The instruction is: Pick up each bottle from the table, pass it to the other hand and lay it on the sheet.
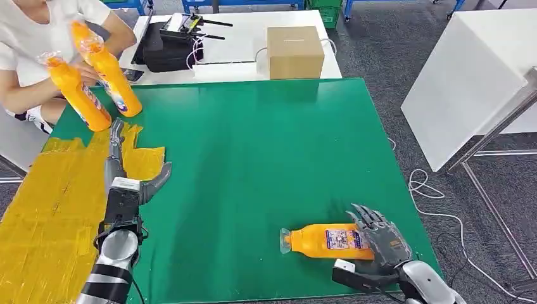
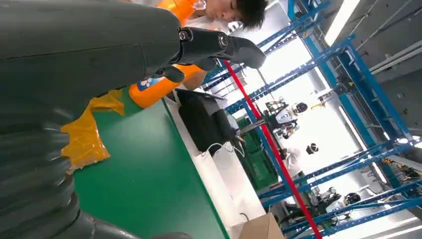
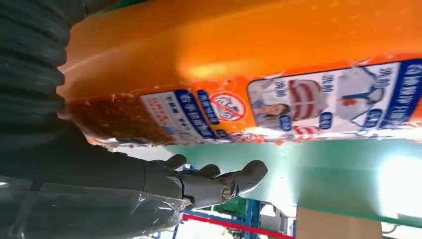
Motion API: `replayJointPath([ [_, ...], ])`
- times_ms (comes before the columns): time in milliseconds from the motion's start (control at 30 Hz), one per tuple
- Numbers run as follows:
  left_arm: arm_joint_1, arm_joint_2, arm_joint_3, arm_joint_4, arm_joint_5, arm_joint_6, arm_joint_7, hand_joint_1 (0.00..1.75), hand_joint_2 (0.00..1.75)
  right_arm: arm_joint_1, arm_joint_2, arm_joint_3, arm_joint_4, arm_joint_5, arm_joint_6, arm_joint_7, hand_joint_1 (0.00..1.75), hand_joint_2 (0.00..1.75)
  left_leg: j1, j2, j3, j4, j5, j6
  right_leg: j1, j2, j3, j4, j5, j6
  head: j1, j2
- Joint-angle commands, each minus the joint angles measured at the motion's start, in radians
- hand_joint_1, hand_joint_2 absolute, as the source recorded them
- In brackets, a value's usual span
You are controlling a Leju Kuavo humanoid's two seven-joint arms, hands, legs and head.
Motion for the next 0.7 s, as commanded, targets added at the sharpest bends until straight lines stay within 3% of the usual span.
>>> replayJointPath([
  [33, -0.032, -0.002, -0.016, 0.063, 0.003, -0.003, 0.007, 0.0, 1.75, -0.046, 0.045, 0.012, 0.083, 0.022, -0.01, -0.006, 0.0, 1.75, 0.002, -0.001, 0.004, -0.001, -0.001, -0.001, 0.002, -0.001, 0.004, -0.003, 0.0, 0.001, 0.0, 0.0],
  [233, -0.027, -0.009, -0.021, 0.071, 0.003, -0.006, 0.011, 0.0, 1.75, -0.057, 0.049, 0.021, 0.118, 0.062, 0.014, 0.019, 0.0, 1.75, 0.001, 0.0, 0.002, -0.001, 0.0, -0.001, 0.001, 0.0, 0.003, -0.002, 0.0, 0.001, 0.0, 0.0],
  [267, -0.029, -0.009, -0.021, 0.075, 0.003, -0.006, 0.011, 0.0, 1.75, -0.058, 0.041, 0.024, 0.123, 0.071, 0.025, 0.029, 0.28, 1.75, 0.001, 0.0, 0.003, -0.002, 0.0, -0.001, 0.001, -0.001, 0.004, -0.003, 0.0, 0.001, 0.0, 0.0],
  [300, -0.028, -0.009, -0.02, 0.076, 0.003, -0.006, 0.012, 0.0, 1.75, -0.059, 0.031, 0.025, 0.13, 0.079, 0.038, 0.034, 1.4, 1.75, 0.002, -0.001, 0.004, -0.002, -0.001, -0.001, 0.002, -0.001, 0.005, -0.003, 0.0, 0.001, 0.0, 0.0],
  [333, -0.03, -0.008, -0.021, 0.079, 0.004, -0.007, 0.012, 0.0, 1.75, -0.06, 0.02, 0.029, 0.135, 0.08, 0.05, 0.037, 1.68, 1.75, 0.001, -0.001, 0.002, -0.001, 0.0, -0.001, 0.001, -0.001, 0.003, -0.002, 0.0, 0.001, 0.0, 0.0],
  [433, -0.033, -0.008, -0.026, 0.085, 0.006, -0.013, 0.012, 0.0, 1.75, -0.067, 0.013, 0.033, 0.156, 0.08, 0.06, 0.037, 1.75, 1.75, 0.001, -0.001, 0.003, -0.001, 0.0, -0.001, 0.001, -0.001, 0.004, -0.003, 0.0, 0.001, 0.0, 0.0],
  [467, -0.033, -0.008, -0.029, 0.087, 0.005, -0.013, 0.012, 0.0, 1.75, -0.073, 0.013, 0.037, 0.165, 0.084, 0.066, 0.041, 1.68, 1.75, 0.002, -0.001, 0.004, -0.001, -0.001, -0.001, 0.002, -0.001, 0.005, -0.003, 0.0, 0.001, 0.0, 0.0],
  [567, -0.036, -0.008, -0.033, 0.091, 0.006, -0.013, 0.014, 0.0, 1.75, -0.088, 0.008, 0.047, 0.185, 0.097, 0.085, 0.053, 1.71, 1.75, 0.001, -0.002, 0.003, -0.001, 0.0, 0.0, 0.001, -0.002, 0.004, -0.002, 0.0, 0.001, 0.001, 0.0],
  [700, -0.04, -0.01, -0.033, 0.089, 0.011, -0.012, 0.018, 0.0, 1.75, -0.1, -0.006, 0.058, 0.196, 0.117, 0.107, 0.065, 1.62, 1.75, 0.001, -0.002, 0.004, -0.001, 0.0, 0.0, 0.001, -0.002, 0.004, -0.002, 0.0, 0.001, 0.0, 0.0],
])
